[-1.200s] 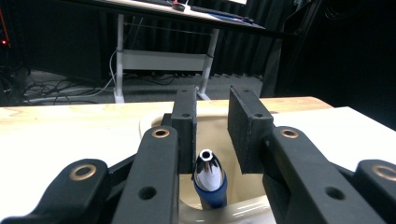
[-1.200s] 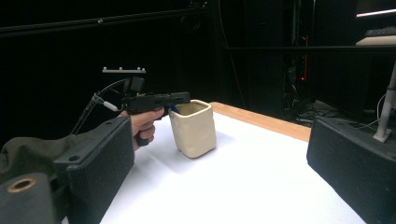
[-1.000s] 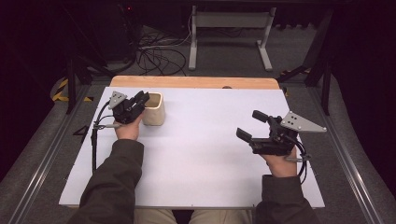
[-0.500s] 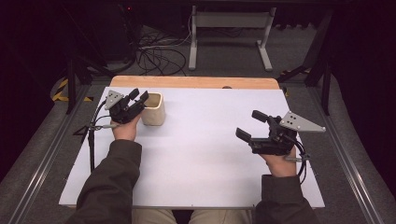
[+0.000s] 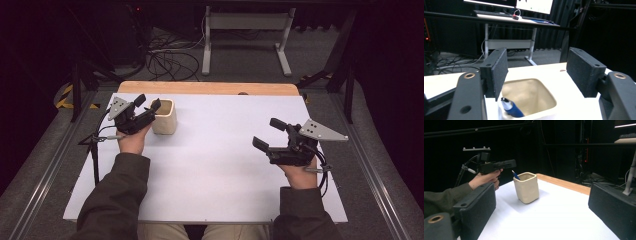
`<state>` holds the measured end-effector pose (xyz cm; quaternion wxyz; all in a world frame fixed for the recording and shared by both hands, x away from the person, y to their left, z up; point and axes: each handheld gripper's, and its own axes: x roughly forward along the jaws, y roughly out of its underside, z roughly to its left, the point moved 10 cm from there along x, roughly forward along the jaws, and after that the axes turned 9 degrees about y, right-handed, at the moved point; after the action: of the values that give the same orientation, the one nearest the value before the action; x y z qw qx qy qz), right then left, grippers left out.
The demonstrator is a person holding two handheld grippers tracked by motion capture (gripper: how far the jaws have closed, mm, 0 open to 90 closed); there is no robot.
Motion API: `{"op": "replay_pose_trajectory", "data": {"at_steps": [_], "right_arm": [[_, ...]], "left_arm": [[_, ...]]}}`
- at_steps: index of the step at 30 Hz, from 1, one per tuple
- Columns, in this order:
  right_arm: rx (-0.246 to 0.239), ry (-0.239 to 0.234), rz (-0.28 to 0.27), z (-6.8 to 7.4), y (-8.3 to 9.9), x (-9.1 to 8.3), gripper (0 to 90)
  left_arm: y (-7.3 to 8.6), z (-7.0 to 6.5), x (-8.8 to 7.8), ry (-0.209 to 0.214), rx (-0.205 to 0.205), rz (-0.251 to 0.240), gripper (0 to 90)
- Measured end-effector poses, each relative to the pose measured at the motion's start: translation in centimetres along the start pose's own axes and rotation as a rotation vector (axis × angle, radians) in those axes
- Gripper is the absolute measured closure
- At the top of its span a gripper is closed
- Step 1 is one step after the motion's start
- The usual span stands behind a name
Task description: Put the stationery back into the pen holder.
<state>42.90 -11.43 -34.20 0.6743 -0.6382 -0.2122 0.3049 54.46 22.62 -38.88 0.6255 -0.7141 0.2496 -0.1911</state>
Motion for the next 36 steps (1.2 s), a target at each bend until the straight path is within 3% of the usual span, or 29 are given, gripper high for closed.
{"op": "replay_pose_trajectory", "data": {"at_steps": [8, 27, 36], "right_arm": [[-0.001, 0.000, 0.006, 0.0, 0.1, 0.1, 8.3], [0.002, 0.012, 0.009, -0.2, 0.3, 0.1, 8.3], [0.006, 0.028, -0.003, -0.6, 0.3, -0.2, 8.3]], "left_arm": [[-0.3, -1.1, -0.6, 0.012, 0.036, 0.005, 25.6], [-0.6, -2.6, -2.6, 0.067, 0.027, 0.007, 13.9], [-0.4, -3.7, -3.6, 0.097, 0.051, 0.023, 10.8]]}}
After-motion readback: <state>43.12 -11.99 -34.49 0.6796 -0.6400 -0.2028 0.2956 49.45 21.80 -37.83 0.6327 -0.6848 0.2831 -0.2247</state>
